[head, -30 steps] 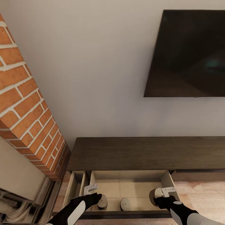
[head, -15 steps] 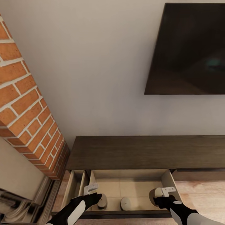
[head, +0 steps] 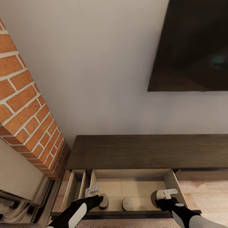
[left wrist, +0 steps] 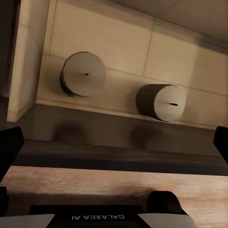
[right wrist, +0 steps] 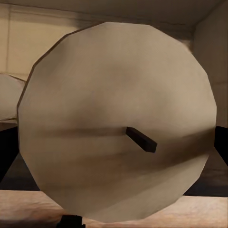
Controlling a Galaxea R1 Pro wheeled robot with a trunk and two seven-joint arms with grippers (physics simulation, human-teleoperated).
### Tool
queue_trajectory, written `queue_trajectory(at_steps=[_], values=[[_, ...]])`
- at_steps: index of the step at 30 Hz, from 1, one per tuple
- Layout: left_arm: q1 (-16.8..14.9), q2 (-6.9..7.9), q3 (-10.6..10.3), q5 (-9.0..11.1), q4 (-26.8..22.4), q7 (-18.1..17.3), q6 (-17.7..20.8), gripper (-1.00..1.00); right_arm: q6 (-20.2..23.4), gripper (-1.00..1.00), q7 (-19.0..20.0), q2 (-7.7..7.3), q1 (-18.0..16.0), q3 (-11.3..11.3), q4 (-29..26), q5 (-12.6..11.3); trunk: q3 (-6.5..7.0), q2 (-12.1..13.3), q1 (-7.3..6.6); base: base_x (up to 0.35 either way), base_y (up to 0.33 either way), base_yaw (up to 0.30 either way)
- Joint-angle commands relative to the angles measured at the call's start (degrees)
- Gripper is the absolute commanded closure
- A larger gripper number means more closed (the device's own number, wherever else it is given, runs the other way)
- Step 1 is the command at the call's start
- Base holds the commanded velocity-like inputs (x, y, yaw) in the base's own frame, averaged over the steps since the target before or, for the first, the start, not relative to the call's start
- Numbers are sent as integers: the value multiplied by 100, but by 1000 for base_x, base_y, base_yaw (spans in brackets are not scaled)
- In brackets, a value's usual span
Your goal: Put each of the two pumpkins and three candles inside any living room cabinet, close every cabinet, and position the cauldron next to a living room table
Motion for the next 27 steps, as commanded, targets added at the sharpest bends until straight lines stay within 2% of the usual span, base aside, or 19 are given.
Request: queue_trajectory(at_steps=[1,12,18,27], values=[[0,0,1,0,-1,0,0,-100,0,100,-5,0,-1,-3,-1,0,-28,-42,22,0,0,0],[-8,0,-1,0,-28,0,2,-100,0,100,-5,-8,-18,-3,-10,-8,-322,-483,264,0,0,0],[-9,2,119,0,-30,0,8,-100,0,100,-5,-9,-18,-3,-10,-9,-483,-724,396,0,0,0],[-9,35,127,-3,-38,-35,25,-100,0,100,-5,-9,-18,-3,-10,-9,-561,-724,396,28,0,0]])
